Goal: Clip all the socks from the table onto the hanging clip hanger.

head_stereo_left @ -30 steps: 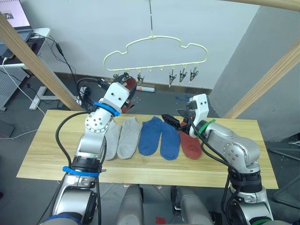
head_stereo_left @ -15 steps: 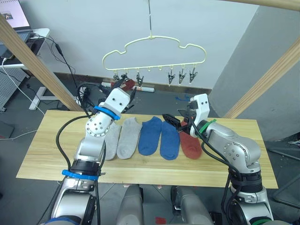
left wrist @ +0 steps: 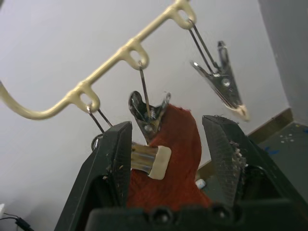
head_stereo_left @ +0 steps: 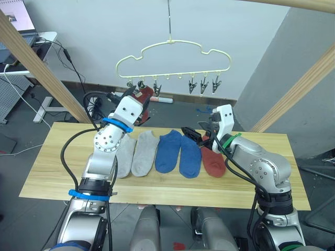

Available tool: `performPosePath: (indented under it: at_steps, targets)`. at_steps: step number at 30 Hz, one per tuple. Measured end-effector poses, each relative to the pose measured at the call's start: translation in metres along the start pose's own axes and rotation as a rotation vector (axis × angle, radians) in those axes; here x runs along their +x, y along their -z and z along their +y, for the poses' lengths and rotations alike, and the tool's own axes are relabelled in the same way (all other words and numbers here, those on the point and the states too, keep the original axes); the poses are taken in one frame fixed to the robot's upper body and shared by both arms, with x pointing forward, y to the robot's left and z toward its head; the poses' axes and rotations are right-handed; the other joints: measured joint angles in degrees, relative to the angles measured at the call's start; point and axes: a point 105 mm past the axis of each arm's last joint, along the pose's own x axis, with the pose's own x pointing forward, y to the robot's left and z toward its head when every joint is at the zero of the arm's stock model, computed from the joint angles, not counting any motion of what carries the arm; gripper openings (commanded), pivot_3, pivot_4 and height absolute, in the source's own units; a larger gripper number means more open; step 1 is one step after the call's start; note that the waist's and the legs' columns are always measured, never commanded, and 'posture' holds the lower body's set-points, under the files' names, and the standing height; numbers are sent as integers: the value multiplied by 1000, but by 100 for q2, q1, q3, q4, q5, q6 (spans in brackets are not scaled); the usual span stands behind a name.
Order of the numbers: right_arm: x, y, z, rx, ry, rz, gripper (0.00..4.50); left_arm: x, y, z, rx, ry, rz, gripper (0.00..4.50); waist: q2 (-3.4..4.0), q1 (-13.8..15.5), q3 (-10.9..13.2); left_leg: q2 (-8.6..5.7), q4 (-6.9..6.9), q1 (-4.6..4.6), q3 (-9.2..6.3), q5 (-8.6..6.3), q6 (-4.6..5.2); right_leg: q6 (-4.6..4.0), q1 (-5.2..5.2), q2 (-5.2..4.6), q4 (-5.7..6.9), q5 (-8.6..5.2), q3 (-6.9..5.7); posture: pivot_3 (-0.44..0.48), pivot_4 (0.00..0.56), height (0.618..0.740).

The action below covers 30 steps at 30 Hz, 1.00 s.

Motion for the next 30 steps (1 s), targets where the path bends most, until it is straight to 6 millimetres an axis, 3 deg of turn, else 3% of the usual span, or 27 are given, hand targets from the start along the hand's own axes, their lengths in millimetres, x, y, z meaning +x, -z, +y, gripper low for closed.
performPosePath:
  at_steps: [13, 16, 22, 30]
  targets:
    - [0, 0, 0, -1, 2, 0, 4500, 16, 3, 7, 13, -11, -18, 2528, 0, -2, 0, 0, 10, -1, 2, 0, 0, -7, 0, 1, 4, 9, 3, 125, 257, 740]
    - [0, 0, 0, -1, 3, 0, 4500, 18, 5, 6, 15, -9, -19, 2025, 0, -3, 0, 0, 10, -1, 2, 0, 0, -7, 0, 1, 5, 9, 2, 122, 259, 740]
    - [0, 0, -2, 0, 16, 0, 4500, 19, 6, 7, 16, -8, -25, 349, 0, -6, 0, 0, 15, -1, 1, 0, 0, -7, 0, 1, 12, 9, 2, 121, 259, 740]
    - [0, 0, -2, 0, 18, 0, 4500, 19, 4, 6, 16, -8, -34, 296, 0, -8, 0, 0, 28, -1, 1, 0, 1, -1, -1, 1, 31, 5, 2, 129, 262, 740]
